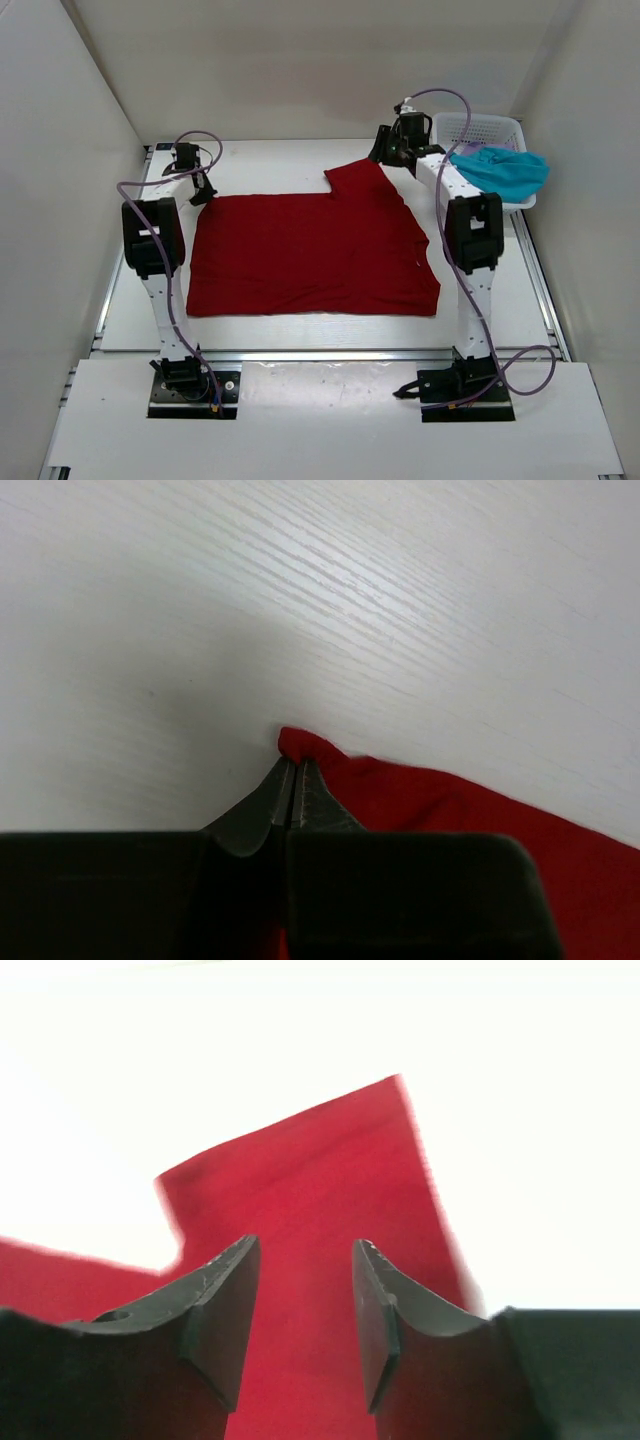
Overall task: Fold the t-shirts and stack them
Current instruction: Grap the side of the flattened tshirt furthest away from the robot with both arms
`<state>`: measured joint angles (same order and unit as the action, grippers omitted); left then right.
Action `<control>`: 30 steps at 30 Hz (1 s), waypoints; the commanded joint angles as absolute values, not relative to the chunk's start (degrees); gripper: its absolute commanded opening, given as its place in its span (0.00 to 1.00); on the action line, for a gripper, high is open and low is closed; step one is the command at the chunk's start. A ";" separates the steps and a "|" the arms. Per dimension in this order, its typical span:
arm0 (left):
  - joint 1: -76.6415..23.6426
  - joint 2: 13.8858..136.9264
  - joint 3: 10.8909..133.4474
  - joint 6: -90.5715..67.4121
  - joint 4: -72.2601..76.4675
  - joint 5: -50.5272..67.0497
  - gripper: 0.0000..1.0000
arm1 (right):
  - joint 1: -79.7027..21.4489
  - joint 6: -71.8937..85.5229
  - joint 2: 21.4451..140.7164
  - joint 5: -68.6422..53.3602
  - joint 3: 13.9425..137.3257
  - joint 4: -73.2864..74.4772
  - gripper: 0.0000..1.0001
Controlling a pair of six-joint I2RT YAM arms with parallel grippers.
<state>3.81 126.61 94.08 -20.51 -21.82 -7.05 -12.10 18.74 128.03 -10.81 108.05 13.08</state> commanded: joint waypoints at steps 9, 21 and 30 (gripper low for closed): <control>3.34 119.61 90.52 -21.54 -17.75 -3.78 0.00 | -6.77 18.71 153.37 -14.22 143.36 29.89 0.51; 2.64 119.09 91.58 -22.59 -17.49 -2.20 0.00 | -7.56 25.58 159.87 -24.43 147.91 26.72 0.48; 2.90 117.77 89.65 -22.94 -16.00 -1.85 0.00 | -8.00 26.11 160.76 -24.17 150.29 26.89 0.18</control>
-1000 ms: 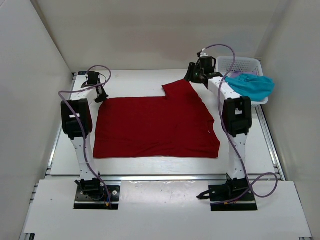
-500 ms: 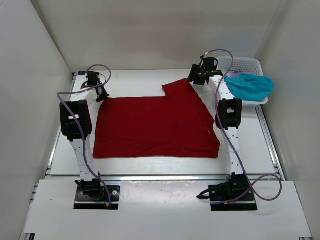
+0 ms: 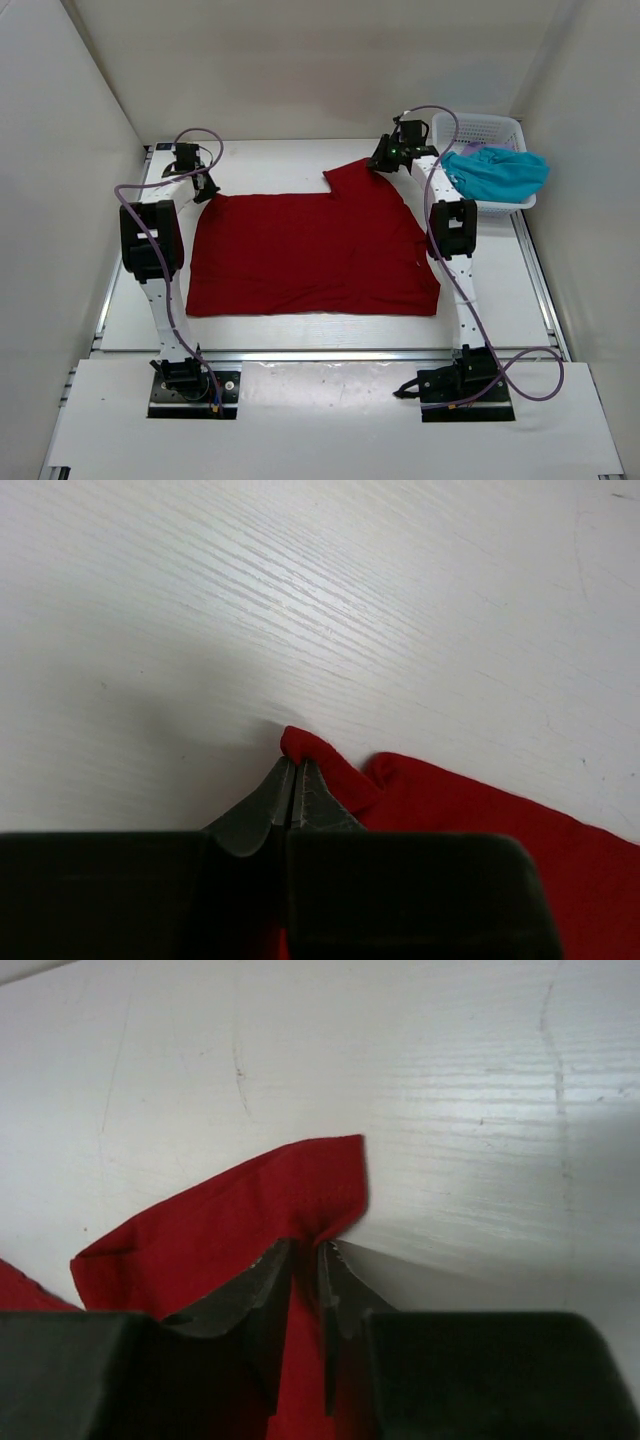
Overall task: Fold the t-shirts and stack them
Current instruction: Grap the side of the flattened tshirt furthest away from the robot with both arms
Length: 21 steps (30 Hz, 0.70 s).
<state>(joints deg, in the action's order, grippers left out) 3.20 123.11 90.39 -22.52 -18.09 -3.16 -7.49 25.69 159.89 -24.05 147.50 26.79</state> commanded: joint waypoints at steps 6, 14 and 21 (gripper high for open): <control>2.63 117.25 89.39 -23.11 -16.70 -1.15 0.00 | -8.09 25.93 158.03 -24.25 152.58 26.89 0.00; 4.39 112.42 84.64 -25.93 -13.54 1.31 0.00 | -8.16 18.04 154.87 -29.89 161.54 49.99 0.00; 5.18 108.02 79.90 -27.07 -11.34 3.68 0.00 | -9.22 15.20 146.79 -24.16 161.02 58.45 0.00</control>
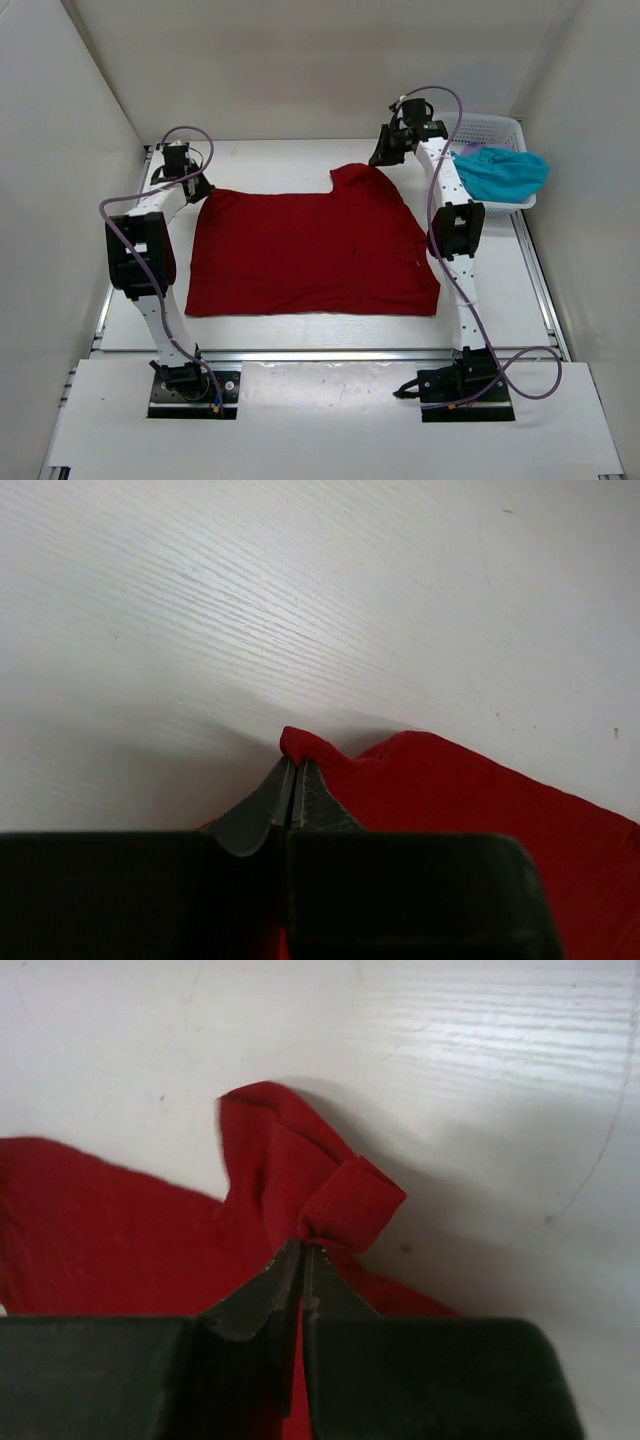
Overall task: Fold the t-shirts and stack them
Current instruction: Grap the side of the flattened tshirt furthest away from the robot with both arms, then fold the other side of the tshirt into a rectangle
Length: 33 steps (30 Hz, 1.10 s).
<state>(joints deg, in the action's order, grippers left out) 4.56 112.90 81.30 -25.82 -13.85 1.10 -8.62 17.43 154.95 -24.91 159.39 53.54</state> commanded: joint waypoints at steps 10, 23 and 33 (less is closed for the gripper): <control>6.07 104.06 75.32 -28.65 -9.50 6.42 0.00 | -17.13 11.17 136.15 -15.83 146.71 60.03 0.00; 6.68 102.05 72.87 -29.26 -9.85 7.82 0.00 | -13.98 14.41 105.40 -17.22 90.57 28.76 0.00; 9.40 91.42 62.68 -29.62 -9.58 8.44 0.00 | -11.07 20.30 85.00 -19.44 67.52 17.85 0.00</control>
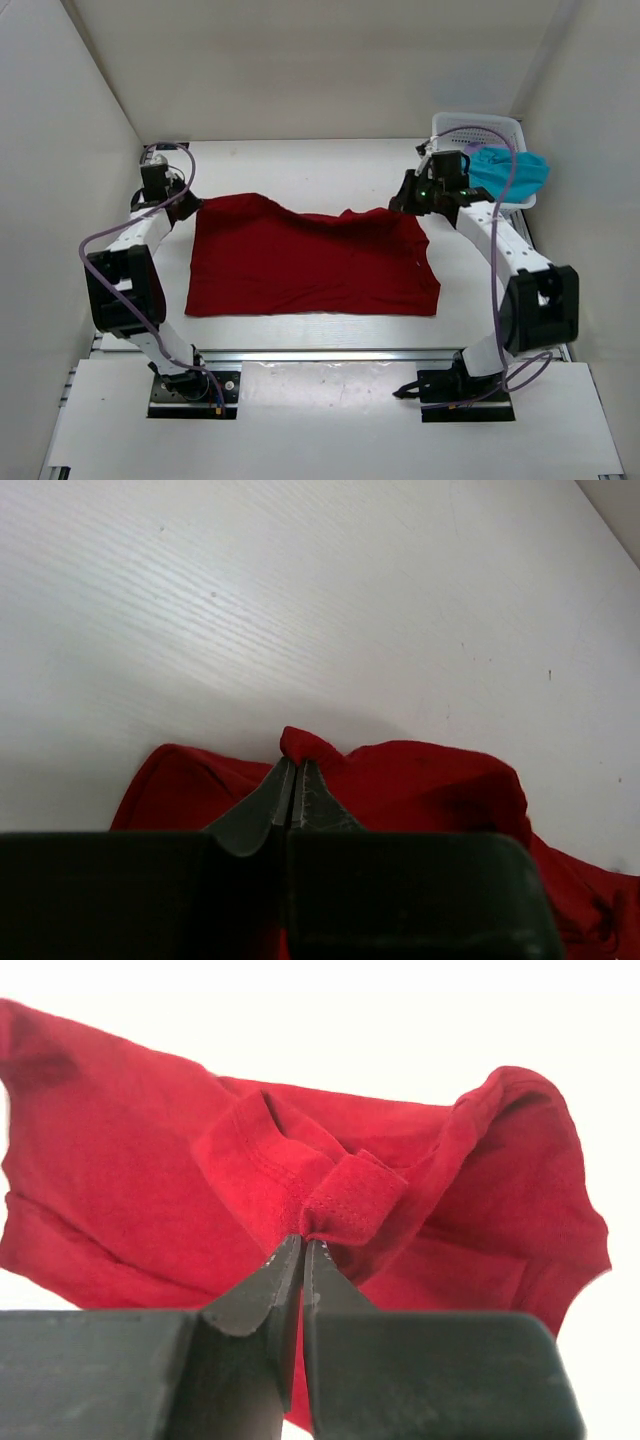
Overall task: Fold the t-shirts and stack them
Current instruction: Fold the other side of the tshirt into a rectangle
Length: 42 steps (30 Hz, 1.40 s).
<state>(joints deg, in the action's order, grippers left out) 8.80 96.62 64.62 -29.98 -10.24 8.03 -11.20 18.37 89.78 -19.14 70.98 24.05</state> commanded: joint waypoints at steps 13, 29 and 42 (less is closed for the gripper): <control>15.20 87.36 53.26 -31.72 -8.09 11.15 0.00 | -9.23 22.50 63.20 -18.19 43.25 15.29 0.00; 15.20 88.33 48.16 -32.60 -8.44 12.65 0.03 | -5.89 28.65 47.38 -18.89 21.81 14.24 0.00; 21.63 69.71 32.62 -44.56 -0.61 9.60 0.52 | -4.22 29.36 42.98 -14.85 22.58 14.85 0.34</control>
